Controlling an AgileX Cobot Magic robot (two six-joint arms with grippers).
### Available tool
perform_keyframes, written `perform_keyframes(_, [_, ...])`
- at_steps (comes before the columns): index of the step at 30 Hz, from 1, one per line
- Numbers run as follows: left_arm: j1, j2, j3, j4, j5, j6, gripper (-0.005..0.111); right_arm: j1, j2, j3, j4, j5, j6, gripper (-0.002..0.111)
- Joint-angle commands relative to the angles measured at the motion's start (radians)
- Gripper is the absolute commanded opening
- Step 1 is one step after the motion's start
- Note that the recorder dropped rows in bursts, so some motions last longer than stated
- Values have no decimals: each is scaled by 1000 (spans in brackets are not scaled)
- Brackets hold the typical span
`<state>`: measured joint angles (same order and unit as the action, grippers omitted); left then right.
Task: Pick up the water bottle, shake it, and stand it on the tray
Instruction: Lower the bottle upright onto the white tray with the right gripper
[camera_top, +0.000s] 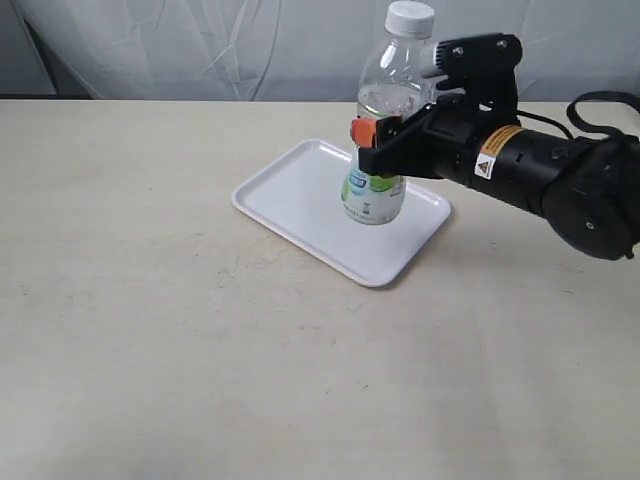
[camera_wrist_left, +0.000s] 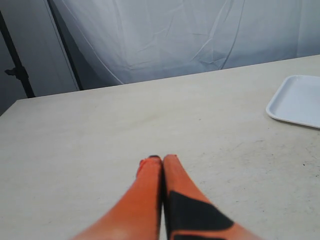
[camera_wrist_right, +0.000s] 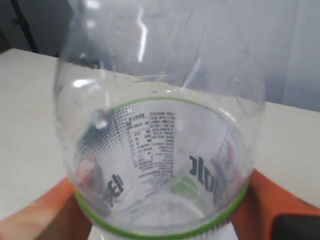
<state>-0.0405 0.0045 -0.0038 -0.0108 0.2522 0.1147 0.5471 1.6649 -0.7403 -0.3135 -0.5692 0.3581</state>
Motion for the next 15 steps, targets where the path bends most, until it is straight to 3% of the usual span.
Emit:
perform_keyframes(1, [0,-5,4,-10,-13,0,0,-97,112,-69,-194,-277,210,-1])
perform_keyframes(10, [0,-5,4,-10,-13,0,0,-107,293,-168,-199,-255,-94,-1])
perform_keyframes(15, [0,-5,4,-10,-13,0,0,-109,364,-178,-127,-376,-99,-1])
